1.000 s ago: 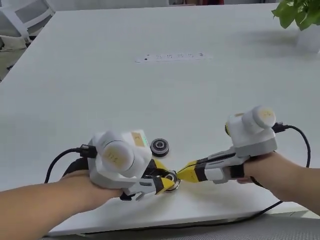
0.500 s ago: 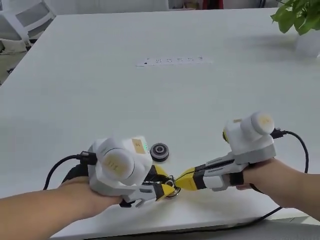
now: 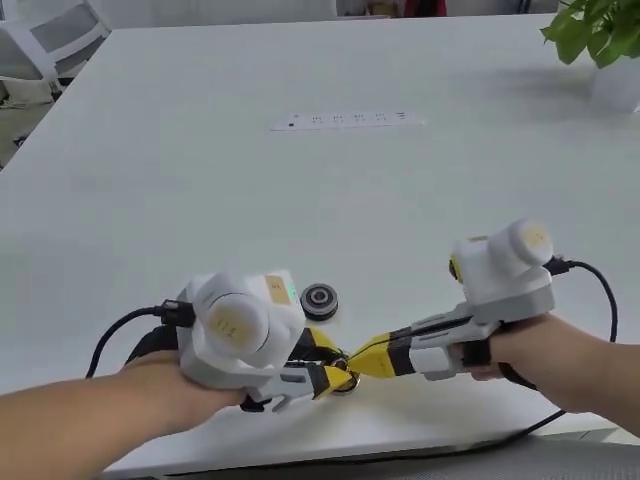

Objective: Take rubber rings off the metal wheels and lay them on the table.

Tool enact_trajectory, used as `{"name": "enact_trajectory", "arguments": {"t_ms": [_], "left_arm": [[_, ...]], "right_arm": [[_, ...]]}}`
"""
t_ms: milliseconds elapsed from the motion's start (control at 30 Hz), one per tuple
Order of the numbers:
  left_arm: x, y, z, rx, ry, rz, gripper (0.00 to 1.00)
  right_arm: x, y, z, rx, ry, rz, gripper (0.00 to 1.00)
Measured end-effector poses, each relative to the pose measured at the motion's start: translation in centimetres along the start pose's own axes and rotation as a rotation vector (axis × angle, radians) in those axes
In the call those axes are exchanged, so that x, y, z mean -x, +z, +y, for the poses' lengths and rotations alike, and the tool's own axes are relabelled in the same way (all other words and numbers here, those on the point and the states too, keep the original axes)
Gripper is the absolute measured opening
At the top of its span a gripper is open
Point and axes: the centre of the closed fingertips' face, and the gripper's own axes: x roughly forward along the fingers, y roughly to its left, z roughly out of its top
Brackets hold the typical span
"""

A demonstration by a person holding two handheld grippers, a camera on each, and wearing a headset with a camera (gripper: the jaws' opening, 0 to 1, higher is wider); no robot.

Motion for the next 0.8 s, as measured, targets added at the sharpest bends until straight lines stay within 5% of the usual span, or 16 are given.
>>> {"name": "enact_trajectory", "arguments": {"t_ms": [367, 800], "left_arm": [[0.0, 0.1, 0.0, -0.003, 0.0, -0.002, 0.13], [0.0, 0.1, 0.0, -0.008, -0.003, 0.006, 0.13]], "right_arm": [[0.2, -0.4, -1.2, 0.024, -0.078, 0.027, 0.0], [-0.2, 0.0, 0.4, 0.022, -0.05, 0.007, 0.0]]}}
